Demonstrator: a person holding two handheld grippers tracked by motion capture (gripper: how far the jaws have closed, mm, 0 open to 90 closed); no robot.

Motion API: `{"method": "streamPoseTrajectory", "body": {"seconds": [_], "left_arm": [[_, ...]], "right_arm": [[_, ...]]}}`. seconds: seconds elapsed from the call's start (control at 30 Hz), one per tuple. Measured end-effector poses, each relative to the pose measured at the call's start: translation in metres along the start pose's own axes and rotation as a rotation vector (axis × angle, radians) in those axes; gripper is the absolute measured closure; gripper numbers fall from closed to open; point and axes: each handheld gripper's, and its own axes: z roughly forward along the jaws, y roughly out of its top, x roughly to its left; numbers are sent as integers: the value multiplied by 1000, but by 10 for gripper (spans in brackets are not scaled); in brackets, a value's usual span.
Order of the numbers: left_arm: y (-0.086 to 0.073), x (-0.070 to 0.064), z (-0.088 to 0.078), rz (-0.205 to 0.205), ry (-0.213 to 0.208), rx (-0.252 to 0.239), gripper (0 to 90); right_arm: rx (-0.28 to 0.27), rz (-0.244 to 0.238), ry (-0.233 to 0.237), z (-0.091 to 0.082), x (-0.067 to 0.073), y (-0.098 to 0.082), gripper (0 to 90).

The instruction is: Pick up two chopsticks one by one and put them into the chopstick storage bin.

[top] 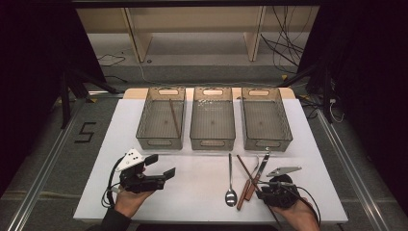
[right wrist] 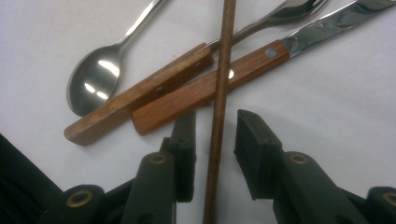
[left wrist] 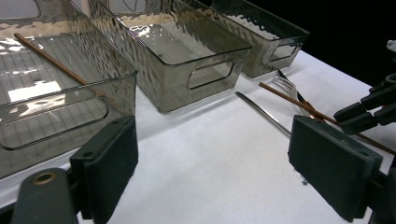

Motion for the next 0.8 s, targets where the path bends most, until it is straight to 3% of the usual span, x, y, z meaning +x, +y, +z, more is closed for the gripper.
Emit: {"method": "streamPoseTrajectory", "body": {"seconds": [0.57,0.8], "left_arm": [[0,-2,0,-9,-4,4,156],[2,-1,0,-46,-21,15,156]], "right_arm": [[20,-23,-53,2,2,-1,851],[-60,-23,-37,-10,3,5,854]]}}
